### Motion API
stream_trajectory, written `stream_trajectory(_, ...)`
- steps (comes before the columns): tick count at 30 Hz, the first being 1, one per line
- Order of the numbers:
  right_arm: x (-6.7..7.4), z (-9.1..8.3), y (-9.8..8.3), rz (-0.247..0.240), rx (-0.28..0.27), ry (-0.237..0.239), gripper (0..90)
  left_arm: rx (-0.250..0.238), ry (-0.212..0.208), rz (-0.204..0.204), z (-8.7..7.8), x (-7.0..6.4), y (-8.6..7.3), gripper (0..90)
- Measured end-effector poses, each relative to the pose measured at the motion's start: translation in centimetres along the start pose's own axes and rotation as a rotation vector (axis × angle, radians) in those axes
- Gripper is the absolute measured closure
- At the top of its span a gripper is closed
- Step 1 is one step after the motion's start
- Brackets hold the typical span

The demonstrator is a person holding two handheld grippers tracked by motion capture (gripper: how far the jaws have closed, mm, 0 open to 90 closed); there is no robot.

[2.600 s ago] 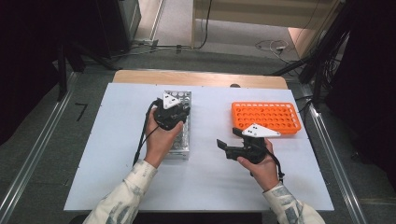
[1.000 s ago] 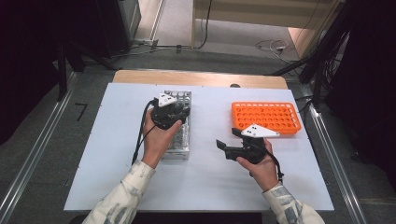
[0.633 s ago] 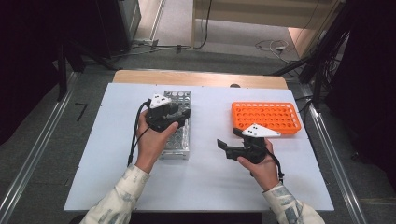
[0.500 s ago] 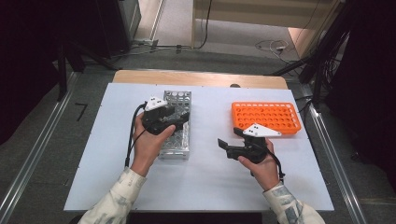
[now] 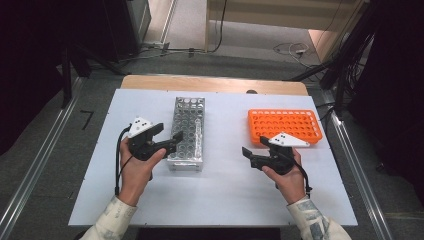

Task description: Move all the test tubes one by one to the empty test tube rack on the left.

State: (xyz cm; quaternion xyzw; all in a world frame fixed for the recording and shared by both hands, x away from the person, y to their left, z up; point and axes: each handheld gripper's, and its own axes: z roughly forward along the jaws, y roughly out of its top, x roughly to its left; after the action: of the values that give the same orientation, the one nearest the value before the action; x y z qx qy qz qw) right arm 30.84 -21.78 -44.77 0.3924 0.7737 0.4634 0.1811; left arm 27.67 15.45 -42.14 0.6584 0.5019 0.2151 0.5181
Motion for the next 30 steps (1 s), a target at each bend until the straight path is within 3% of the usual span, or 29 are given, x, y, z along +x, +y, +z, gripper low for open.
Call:
stream_trajectory(8, -1.3, -1.3, -0.4, 0.025, -0.015, -0.037, 18.5, 0.001, 0.068, -0.011, -1.9, 1.9, -1.8, 20.3)
stream_trajectory(13, -2.1, -2.2, -0.8, 0.044, -0.021, -0.062, 18.4, 0.011, 0.102, -0.008, -2.1, 2.6, -2.3, 19.5)
stream_trajectory(21, -3.5, -3.5, -1.4, 0.065, -0.029, -0.094, 16.7, 0.041, 0.134, 0.0, -2.3, 3.6, -3.4, 17.4)
stream_trajectory(30, -4.7, -4.7, -2.3, 0.095, -0.015, -0.128, 12.0, 0.035, 0.168, -0.009, -3.0, 4.5, -4.0, 14.4)
